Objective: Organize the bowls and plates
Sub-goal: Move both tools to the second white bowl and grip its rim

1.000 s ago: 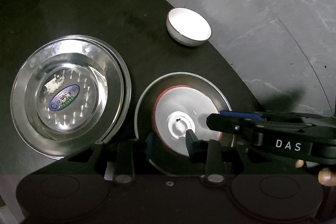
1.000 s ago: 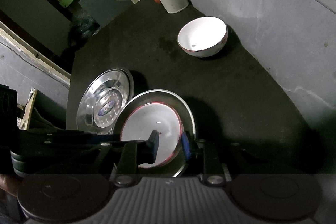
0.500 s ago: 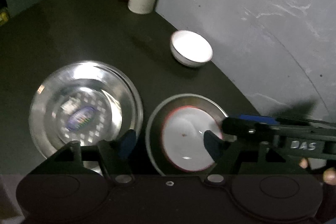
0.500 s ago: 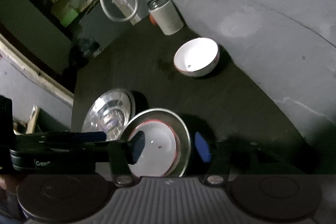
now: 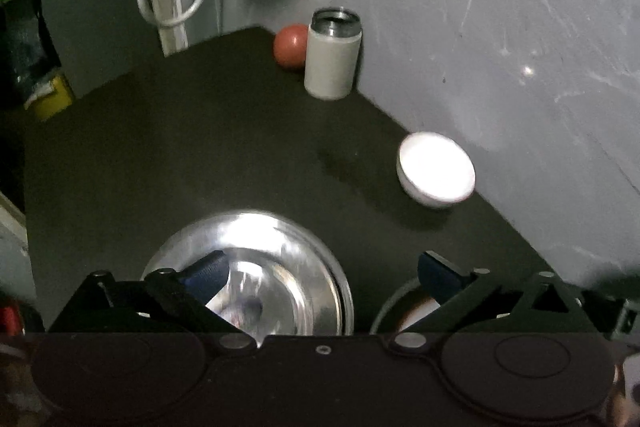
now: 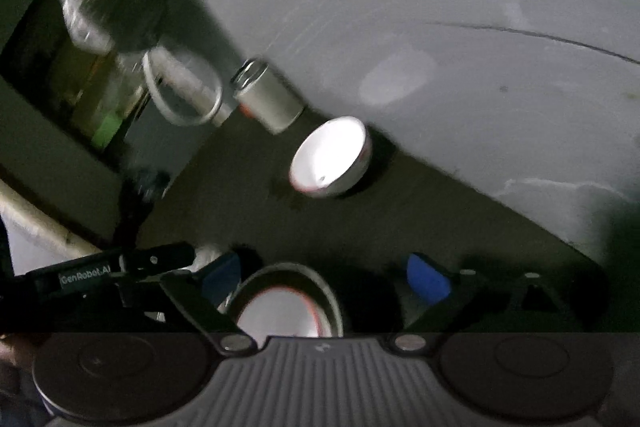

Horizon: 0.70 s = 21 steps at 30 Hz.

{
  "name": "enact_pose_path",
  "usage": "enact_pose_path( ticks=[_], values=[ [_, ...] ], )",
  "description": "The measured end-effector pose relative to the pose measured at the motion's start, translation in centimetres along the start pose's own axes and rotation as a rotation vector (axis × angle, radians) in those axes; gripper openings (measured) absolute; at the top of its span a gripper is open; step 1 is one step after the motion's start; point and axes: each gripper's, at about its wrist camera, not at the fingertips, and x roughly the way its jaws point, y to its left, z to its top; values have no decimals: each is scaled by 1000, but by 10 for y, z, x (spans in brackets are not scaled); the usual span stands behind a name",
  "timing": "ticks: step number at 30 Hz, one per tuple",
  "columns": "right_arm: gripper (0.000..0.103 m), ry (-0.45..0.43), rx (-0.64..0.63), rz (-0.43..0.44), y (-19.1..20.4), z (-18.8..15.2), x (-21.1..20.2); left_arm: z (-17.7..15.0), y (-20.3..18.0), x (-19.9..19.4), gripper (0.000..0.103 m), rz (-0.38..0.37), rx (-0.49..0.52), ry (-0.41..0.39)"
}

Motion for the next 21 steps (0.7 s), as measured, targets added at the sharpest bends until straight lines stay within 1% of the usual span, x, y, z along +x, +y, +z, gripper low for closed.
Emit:
enact_pose_path(
  ticks=[3,5,7,9,14,17,19,21],
  values=[
    [95,-83,45,-28,-3,-1,2,15,-7,9,102,1,30,-53],
    [95,-117,64,-44,-3,-2,6,27,-11,19,102,-14,50,-80],
    [94,-147,64,-68,-2,-2,12,37,-16,32,102,-21,70,-84],
    [93,-159,64,-107,1,-1,22,47,-22,48,102,-36,97,-75],
    [83,-183,67,-134,6,12,43,63,-30,77,102,-63,126,-59],
    [75,-186,54,-154,11,22,58,70,-35,91,102,-85,137,-38],
    [65,-178,49,-164,13,27,69,72,-37,99,102,-98,143,-21],
    [63,-165,44,-170,15,33,80,74,-39,107,99,-106,142,-8]
  ],
)
